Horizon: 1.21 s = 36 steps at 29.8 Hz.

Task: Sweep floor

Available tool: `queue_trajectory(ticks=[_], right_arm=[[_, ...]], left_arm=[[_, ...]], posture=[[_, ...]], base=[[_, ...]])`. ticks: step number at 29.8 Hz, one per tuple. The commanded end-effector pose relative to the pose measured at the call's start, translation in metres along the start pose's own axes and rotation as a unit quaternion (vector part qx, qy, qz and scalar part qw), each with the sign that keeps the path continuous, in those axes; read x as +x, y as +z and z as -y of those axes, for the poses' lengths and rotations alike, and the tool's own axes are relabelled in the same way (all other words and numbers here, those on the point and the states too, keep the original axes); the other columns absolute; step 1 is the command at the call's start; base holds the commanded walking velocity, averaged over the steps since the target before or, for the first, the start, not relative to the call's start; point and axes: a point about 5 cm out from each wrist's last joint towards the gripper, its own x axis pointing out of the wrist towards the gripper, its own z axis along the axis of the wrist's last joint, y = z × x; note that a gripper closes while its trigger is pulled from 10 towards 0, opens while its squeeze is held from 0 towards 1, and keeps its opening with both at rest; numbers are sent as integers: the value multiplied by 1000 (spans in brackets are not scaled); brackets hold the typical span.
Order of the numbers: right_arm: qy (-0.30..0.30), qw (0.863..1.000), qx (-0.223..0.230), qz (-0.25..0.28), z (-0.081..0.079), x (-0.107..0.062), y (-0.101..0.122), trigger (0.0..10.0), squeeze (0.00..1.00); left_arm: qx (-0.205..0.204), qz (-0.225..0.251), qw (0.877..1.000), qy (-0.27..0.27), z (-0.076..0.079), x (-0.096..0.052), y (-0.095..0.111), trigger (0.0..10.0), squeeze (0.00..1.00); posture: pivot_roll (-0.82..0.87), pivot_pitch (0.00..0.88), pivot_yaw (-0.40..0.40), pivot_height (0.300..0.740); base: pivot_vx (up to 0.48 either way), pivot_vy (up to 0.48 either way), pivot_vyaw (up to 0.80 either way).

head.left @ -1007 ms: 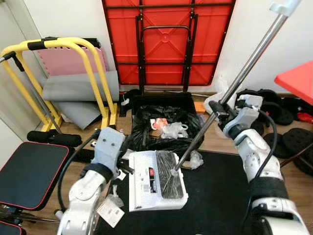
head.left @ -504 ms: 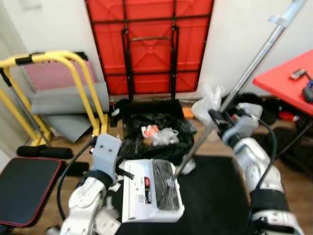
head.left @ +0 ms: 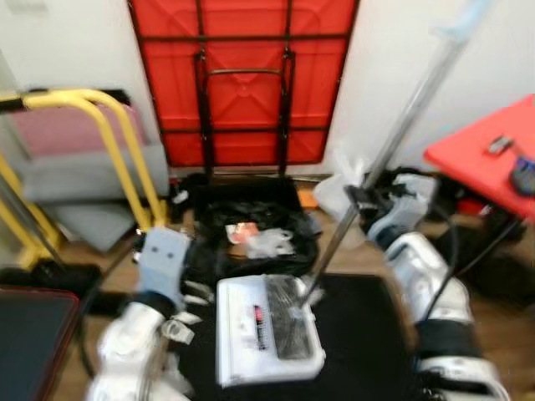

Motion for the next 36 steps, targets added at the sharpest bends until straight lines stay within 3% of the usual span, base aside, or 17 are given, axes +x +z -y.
queue_trajectory(ticks=[1, 19, 36], right_arm=[[-2, 999, 8, 48, 6, -2, 21, 10000, 0], [11, 998, 8, 66, 5, 0, 35, 10000, 0], [22, 997, -19, 74, 4, 5, 49, 10000, 0]], left_arm=[[-4, 12, 1000, -1, 6, 4, 4, 10000, 0], [-2, 15, 1000, 6, 6, 2, 4, 10000, 0], [-4, 18, 1000, 8, 8, 1, 6, 10000, 0]], posture=[[-143, 0, -21, 740], [-142, 0, -22, 740], [-146, 0, -25, 740]], base=[[326, 0, 0], [325, 0, 0], [325, 0, 0]])
